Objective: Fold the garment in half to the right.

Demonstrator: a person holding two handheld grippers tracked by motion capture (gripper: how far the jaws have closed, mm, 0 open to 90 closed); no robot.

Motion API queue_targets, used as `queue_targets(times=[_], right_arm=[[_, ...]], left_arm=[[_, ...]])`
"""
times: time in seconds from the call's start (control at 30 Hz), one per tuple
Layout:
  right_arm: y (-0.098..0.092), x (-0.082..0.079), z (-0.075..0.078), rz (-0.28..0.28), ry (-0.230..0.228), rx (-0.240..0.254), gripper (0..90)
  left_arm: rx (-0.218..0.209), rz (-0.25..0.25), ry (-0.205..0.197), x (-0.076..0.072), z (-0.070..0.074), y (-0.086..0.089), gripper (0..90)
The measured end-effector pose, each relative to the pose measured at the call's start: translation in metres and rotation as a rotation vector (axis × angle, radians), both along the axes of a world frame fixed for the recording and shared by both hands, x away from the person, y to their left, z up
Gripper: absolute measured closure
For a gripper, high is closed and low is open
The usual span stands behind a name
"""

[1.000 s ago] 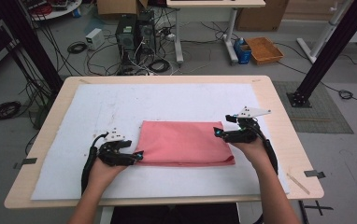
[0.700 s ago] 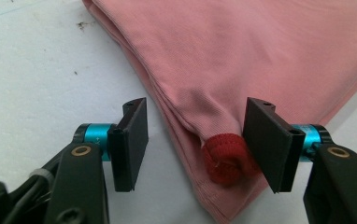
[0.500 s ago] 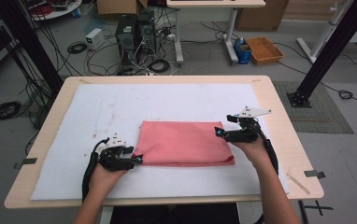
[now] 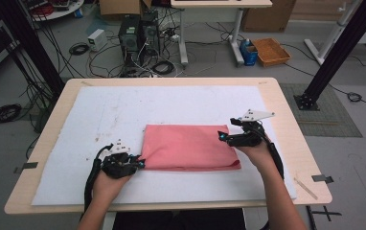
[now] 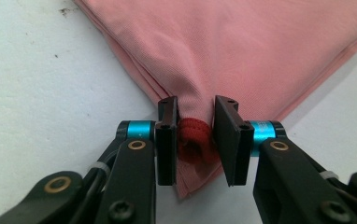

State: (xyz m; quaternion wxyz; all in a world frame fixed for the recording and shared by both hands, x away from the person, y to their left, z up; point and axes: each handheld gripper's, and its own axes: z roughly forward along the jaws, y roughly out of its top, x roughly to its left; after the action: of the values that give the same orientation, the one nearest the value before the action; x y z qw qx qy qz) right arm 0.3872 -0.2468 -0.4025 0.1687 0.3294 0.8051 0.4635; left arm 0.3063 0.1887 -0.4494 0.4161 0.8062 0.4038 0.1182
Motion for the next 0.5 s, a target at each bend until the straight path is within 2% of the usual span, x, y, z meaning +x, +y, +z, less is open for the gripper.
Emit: queue_targets(times=[0.1,0.27,0.5], right_arm=[[0.004,-0.001,0.002,0.017,-0.019,-0.007,21.8],[0.012,0.002,0.01,0.025,-0.024,-0.007,21.7],[0.043,0.011,0.018,0.079,-0.015,-0.042,21.8]], left_arm=[[-0.03,-0.017,0.015,0.003,-0.002,0.004,70.9],[-0.058,-0.045,0.019,0.007,-0.003,0.006,78.5],[-0.144,-0.085,0.002,0.01,0.001,0.014,82.7]])
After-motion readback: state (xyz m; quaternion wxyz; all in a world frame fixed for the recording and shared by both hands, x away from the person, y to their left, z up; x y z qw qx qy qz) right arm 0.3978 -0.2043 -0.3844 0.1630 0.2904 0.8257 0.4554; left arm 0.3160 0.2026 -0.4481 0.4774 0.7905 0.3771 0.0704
